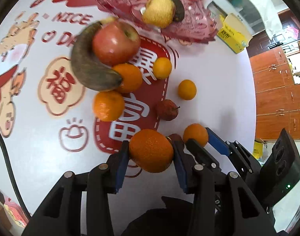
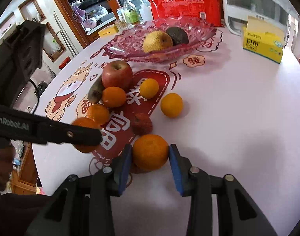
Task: Organize fruits
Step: 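Grasp an orange with the left tool while the right tool grasps another orange, then lower both oranges into the pink glass bowl and open both tools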
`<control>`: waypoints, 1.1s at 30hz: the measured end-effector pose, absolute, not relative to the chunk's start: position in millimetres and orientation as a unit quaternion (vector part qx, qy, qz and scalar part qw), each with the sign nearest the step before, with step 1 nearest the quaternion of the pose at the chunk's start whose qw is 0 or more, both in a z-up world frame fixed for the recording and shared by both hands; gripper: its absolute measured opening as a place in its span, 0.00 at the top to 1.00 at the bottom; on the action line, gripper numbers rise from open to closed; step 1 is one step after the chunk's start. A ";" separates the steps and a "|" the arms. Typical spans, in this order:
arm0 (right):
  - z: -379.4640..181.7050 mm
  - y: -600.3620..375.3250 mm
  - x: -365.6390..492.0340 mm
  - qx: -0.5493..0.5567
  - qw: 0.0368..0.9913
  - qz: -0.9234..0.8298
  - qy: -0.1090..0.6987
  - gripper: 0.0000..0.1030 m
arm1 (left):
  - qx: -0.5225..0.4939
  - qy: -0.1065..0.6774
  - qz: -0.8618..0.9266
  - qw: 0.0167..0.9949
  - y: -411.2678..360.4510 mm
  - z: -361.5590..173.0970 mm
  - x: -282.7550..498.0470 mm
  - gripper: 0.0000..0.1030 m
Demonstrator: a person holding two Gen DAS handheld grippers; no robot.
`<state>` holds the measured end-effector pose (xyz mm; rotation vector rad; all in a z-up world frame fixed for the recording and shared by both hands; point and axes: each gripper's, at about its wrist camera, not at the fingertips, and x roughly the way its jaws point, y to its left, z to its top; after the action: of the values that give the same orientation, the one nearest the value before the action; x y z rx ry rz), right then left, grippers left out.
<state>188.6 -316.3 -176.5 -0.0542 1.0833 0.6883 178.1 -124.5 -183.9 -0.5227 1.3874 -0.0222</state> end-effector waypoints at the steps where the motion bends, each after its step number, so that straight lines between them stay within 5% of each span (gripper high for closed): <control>1: -173.8 -317.0 186.3 -0.027 0.803 0.318 0.504 0.63 | -0.235 0.628 -0.007 0.742 -121.3 -177.3 176.6 0.59; 16: -139.2 -310.3 179.6 -0.019 0.823 0.286 0.490 0.63 | -0.168 0.585 0.011 0.794 -65.3 -100.2 166.2 0.59; 33: -90.6 -246.8 203.4 -0.010 0.863 0.257 0.435 0.63 | -0.025 0.564 -0.004 0.825 -7.2 -31.7 249.9 0.59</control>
<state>203.4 -246.8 -90.6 -0.0214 0.9111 0.5391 249.9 -7.2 -31.7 -0.0532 1.1993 -0.0091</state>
